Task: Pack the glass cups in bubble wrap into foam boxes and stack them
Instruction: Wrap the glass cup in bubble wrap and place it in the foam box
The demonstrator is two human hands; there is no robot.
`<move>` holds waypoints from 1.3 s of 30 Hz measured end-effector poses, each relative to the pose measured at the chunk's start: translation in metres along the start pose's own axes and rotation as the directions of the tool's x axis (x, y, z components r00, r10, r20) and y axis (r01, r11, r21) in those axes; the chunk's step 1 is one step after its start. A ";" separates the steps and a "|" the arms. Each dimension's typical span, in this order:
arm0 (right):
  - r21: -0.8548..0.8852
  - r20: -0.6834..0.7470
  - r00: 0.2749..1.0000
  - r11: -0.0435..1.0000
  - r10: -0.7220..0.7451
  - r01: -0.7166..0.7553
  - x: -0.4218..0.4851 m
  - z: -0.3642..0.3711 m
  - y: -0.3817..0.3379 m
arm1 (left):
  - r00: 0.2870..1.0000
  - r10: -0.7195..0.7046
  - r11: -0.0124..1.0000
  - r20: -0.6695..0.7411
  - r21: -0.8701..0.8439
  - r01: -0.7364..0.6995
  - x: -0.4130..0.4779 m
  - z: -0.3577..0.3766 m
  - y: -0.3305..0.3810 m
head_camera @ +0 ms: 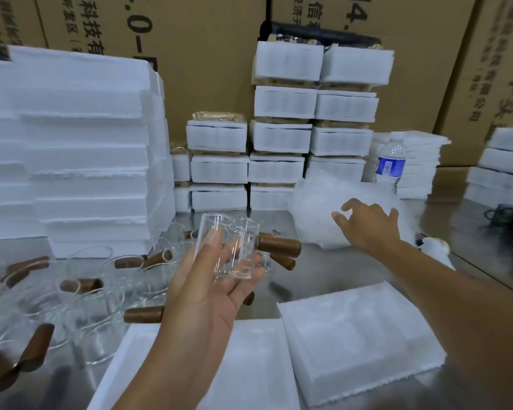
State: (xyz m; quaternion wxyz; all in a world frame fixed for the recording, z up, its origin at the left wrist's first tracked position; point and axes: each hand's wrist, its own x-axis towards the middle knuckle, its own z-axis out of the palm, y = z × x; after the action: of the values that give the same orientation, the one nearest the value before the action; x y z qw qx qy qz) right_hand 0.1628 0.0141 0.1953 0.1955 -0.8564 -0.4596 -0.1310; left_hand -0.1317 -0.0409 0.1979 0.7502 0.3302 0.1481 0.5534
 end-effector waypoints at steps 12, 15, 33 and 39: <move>-0.114 -0.013 0.999 0.993 -0.031 0.029 -0.007 0.014 -0.003 | 0.999 -0.008 1.000 -0.033 0.012 0.009 0.002 -0.001 -0.001; -0.167 -0.093 0.994 0.985 -0.054 0.038 -0.007 0.013 -0.004 | 0.999 -0.014 1.000 -0.043 0.003 0.014 0.002 -0.001 -0.001; 0.256 -0.003 0.783 0.756 -0.622 0.602 -0.140 -0.067 -0.076 | 0.977 0.080 0.969 0.195 -0.245 -0.030 -0.003 -0.005 0.033; 0.468 0.052 0.726 0.660 -0.685 0.588 -0.163 -0.046 -0.097 | 0.987 0.071 0.989 0.142 -0.141 -0.051 -0.002 -0.005 0.028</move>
State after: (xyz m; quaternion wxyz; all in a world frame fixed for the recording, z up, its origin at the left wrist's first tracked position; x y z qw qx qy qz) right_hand -0.0095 -0.0780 0.1907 0.2627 -0.5850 -0.7672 0.0079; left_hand -0.1562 -0.0360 0.2125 0.7625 0.3224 0.0440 0.5592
